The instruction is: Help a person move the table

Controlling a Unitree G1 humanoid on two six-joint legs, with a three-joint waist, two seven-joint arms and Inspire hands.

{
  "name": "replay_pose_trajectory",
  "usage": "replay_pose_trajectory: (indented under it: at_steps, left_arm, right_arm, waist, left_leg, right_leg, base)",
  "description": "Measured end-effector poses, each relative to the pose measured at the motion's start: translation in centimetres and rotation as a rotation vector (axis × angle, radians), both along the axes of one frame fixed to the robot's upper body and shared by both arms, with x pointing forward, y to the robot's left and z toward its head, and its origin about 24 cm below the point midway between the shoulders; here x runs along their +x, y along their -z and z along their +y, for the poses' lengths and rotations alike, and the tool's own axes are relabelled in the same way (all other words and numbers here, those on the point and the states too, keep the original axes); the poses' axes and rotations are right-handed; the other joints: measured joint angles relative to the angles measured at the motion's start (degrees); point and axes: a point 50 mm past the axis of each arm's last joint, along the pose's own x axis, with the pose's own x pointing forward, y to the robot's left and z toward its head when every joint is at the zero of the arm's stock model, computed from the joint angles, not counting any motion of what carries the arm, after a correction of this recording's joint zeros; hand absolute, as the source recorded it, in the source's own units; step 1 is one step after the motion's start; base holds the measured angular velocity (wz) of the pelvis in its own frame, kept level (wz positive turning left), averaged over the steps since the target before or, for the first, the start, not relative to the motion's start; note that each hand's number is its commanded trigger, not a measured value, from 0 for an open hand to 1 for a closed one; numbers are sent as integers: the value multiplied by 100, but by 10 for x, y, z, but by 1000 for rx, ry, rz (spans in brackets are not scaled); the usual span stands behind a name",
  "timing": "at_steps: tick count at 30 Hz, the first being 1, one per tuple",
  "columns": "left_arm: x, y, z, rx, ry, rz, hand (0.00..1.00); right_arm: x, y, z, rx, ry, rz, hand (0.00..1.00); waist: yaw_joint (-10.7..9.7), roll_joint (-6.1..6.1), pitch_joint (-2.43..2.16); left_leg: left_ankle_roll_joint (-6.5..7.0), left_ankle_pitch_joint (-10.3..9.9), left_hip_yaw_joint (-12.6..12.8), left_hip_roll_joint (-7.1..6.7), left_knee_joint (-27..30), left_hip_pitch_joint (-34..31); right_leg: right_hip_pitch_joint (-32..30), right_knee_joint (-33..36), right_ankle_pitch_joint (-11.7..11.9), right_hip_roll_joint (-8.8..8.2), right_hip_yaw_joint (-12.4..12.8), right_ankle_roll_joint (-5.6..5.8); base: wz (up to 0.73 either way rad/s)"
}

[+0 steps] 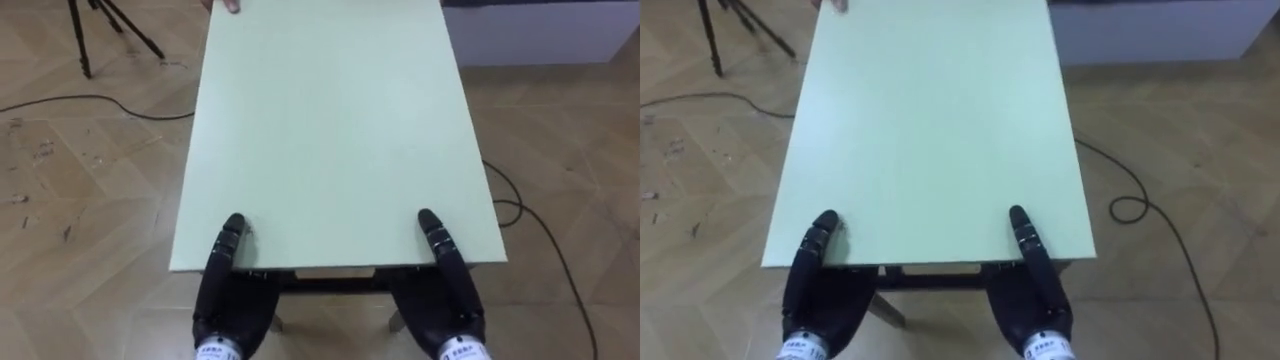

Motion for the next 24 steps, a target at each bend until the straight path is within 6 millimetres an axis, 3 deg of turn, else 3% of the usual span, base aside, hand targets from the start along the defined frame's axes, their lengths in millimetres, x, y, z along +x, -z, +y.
replay_pose_trajectory:
  at_steps: [2,3,4,5,6,7,8,9,10,11,13,14,16,17,19,21,24]
  left_arm:
    - [0,3,-1,-3,3,9,100]
    - [-1,4,-1,-3,6,13,100]
    - [-3,6,-2,-6,7,26,100]
    - [-7,8,-3,-14,6,42,100]
    - [-9,9,-4,-19,5,50,100]
    - [-11,11,-5,-28,1,57,100]
    - [-12,12,-4,-27,3,60,100]
    - [-13,13,-4,-29,3,68,100]
    - [-16,14,-3,-29,7,79,100]
    - [-18,14,-1,-22,13,82,100]
    - [-19,15,2,-11,20,83,100]
    - [-19,15,2,-12,20,83,100]
    - [-18,12,3,-17,20,70,100]
    - [-16,9,4,-16,17,57,100]
    - [-16,8,2,-22,23,51,100]
    - [-15,6,2,-22,20,43,100]
    - [-12,0,3,-26,20,16,100]
  right_arm:
    - [-1,1,-3,-9,-3,4,100]
    - [-1,2,-4,-9,-4,9,100]
    - [-2,3,-9,-13,2,19,100]
    - [-5,5,-9,-13,-9,31,100]
    - [-6,5,-10,-16,-13,36,100]
    - [-6,5,-11,-20,-21,39,100]
    - [-6,6,-12,-22,-28,44,100]
    - [-8,7,-12,-23,-31,51,100]
    - [-11,9,-12,-15,-28,65,100]
    - [-14,11,-11,-10,-27,76,100]
    - [-15,11,-12,-7,-31,82,100]
    - [-16,11,-11,-7,-32,82,100]
    - [-14,9,-10,-1,-31,71,100]
    - [-11,6,-7,7,-34,57,100]
    - [-10,5,-8,3,-34,50,100]
    - [-9,4,-8,7,-36,44,100]
    - [-7,-1,-7,15,-37,21,100]
  waist:
    - [-77,-1,-3]
    - [-70,-10,-2]
    - [-75,-51,-9]
    - [-67,-85,-2]
    - [-75,-96,-7]
    - [-88,-116,-2]
    - [-100,-132,7]
    - [-123,-133,7]
    - [-200,-165,-5]
    - [-215,-235,-31]
    - [-219,-326,-24]
    - [-217,-350,-29]
    - [-197,-505,-64]
    - [-176,-590,-43]
    - [-200,-584,-26]
    - [-210,-653,-19]
    - [-137,-780,-28]
  left_leg:
    - [70,3,24,-281,-245,-104]
    - [166,10,43,-356,-276,-129]
    - [319,75,141,-509,-277,-205]
    - [513,185,175,-673,-282,-258]
    - [619,247,198,-751,-295,-307]
    - [832,374,341,-850,-343,-419]
    - [1004,466,475,-868,-299,-566]
    - [1070,507,486,-877,-290,-603]
    - [1143,626,473,-904,-339,-651]
    - [1121,780,466,-928,-378,-750]
    - [1092,933,464,-938,-380,-874]
    - [1094,976,464,-940,-378,-926]
    - [1009,1148,485,-1006,-310,-1191]
    - [895,1252,496,-1047,-175,-1354]
    - [857,1383,504,-1058,-154,-1499]
    - [896,1485,545,-997,-265,-1567]
    - [979,1557,725,-982,-221,-1888]
  right_leg:
    - [-108,-188,387,-196,47,62]
    - [-105,-251,501,-233,89,78]
    - [-105,-404,721,-320,212,175]
    - [-110,-547,898,-429,385,442]
    - [-121,-643,1016,-479,445,691]
    - [-145,-853,1241,-573,603,1357]
    - [-320,-314,1118,-721,693,1457]
    - [-392,212,837,-819,704,1325]
    - [-417,1265,195,-1064,742,1233]
    - [-300,2060,-345,-1292,874,1252]
    - [182,2694,-826,-1571,1041,1410]
    - [393,2843,-889,-1635,1100,1459]
    - [1246,3023,-725,-1811,1312,1542]
    - [1491,2681,-846,-1819,1344,1731]
    - [1511,2394,-952,-1715,1303,1764]
    - [1505,2185,-1044,-1659,1370,1830]
    - [1501,1802,-1442,-1680,1488,1797]
  base:
    - [3]
    - [-9]
    - [-24]
    - [-26]
    - [-26]
    - [-11]
    - [-4]
    - [15]
    - [21]
    - [18]
    - [4]
    - [0]
    - [0]
    - [0]
    - [11]
    - [-1]
    - [-20]
